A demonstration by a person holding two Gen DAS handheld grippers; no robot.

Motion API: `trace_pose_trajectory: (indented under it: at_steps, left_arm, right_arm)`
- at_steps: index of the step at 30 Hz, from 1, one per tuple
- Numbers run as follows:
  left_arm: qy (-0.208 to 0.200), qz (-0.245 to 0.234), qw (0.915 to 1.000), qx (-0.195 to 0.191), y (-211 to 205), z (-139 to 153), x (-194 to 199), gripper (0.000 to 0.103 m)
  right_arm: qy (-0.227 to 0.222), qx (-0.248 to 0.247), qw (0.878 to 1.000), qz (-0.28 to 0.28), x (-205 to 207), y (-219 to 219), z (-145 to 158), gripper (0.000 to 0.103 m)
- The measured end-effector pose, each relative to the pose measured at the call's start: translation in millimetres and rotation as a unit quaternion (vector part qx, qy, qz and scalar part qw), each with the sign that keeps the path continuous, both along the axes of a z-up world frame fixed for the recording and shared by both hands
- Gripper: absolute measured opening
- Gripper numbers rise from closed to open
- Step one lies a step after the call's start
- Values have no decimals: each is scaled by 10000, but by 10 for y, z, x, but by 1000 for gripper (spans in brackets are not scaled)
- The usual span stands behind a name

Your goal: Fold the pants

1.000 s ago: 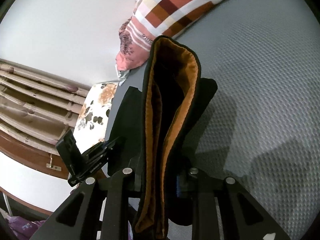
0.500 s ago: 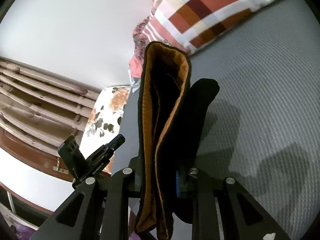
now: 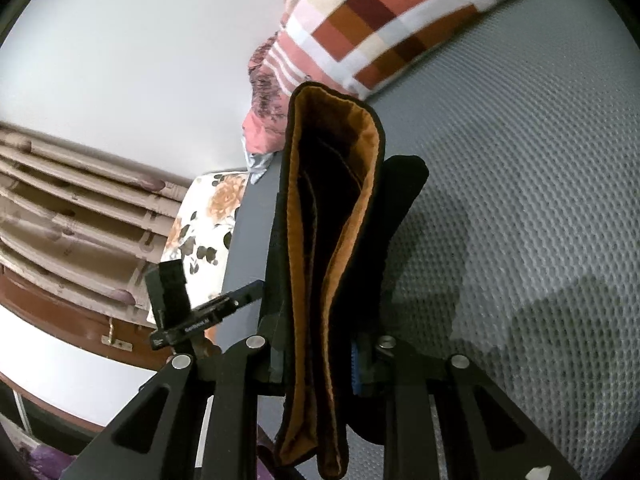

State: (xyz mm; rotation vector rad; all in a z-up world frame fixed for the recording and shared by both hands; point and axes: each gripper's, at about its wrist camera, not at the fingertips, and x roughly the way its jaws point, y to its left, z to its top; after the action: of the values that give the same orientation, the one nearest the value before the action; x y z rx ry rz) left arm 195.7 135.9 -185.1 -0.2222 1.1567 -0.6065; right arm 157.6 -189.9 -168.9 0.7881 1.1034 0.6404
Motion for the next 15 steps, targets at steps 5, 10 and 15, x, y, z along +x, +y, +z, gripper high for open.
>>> trace_pose_trajectory:
  at_steps: [5,10,15]
  left_arm:
    - [813,-348,9851,-1477,-7,-209,108,74]
    - [756,136,9828,-1679,65,-286,169,1]
    - [828,369,9822,-1646,7,-378,110,0]
  right_arm:
    - [88,99,9999,-82,-10,-66,-54,20]
    - [163,194,9995,-170,-21,-160,-117,20]
    - [235,250,9992,-221,-60,-243,-179,20]
